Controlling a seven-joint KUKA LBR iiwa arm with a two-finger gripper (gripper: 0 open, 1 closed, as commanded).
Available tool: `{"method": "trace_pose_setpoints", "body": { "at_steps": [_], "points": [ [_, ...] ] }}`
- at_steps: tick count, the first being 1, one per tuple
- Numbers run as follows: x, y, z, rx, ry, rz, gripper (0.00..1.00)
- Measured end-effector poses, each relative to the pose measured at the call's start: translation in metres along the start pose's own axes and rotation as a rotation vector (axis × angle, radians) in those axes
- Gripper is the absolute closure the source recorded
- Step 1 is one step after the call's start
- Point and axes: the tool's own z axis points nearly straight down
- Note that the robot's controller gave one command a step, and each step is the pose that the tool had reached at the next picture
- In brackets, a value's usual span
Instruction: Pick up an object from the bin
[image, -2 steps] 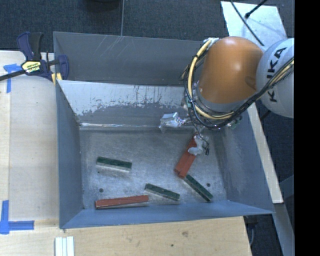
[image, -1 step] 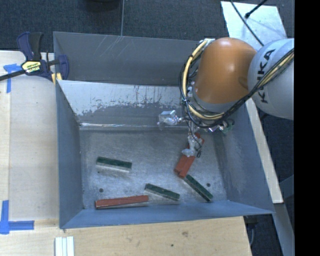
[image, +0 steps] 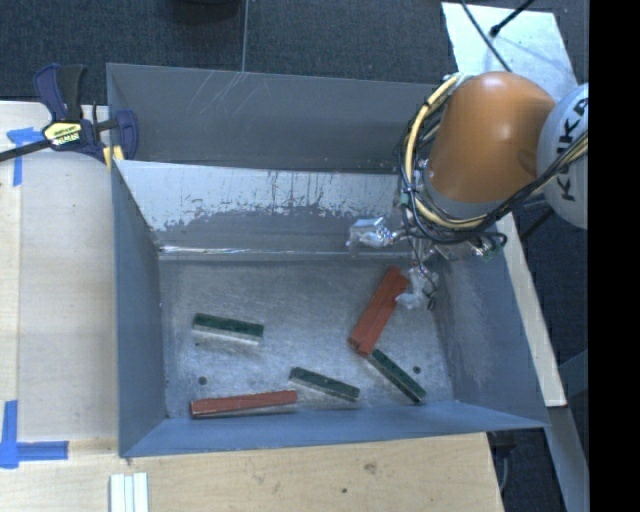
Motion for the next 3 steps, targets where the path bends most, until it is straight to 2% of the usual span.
{"method": "trace_pose_setpoints", "body": {
  "at_steps": [1,2,3],
  "points": [
    [0.024,0.078,0.041,-0.006,0.008,0.441,0.0],
    [0.051,0.006,-0.022,0.005,-0.002,0.746,0.0],
    [0.024,0.028,0.107,-0.004,0.008,0.467,0.0]
  ]
}}
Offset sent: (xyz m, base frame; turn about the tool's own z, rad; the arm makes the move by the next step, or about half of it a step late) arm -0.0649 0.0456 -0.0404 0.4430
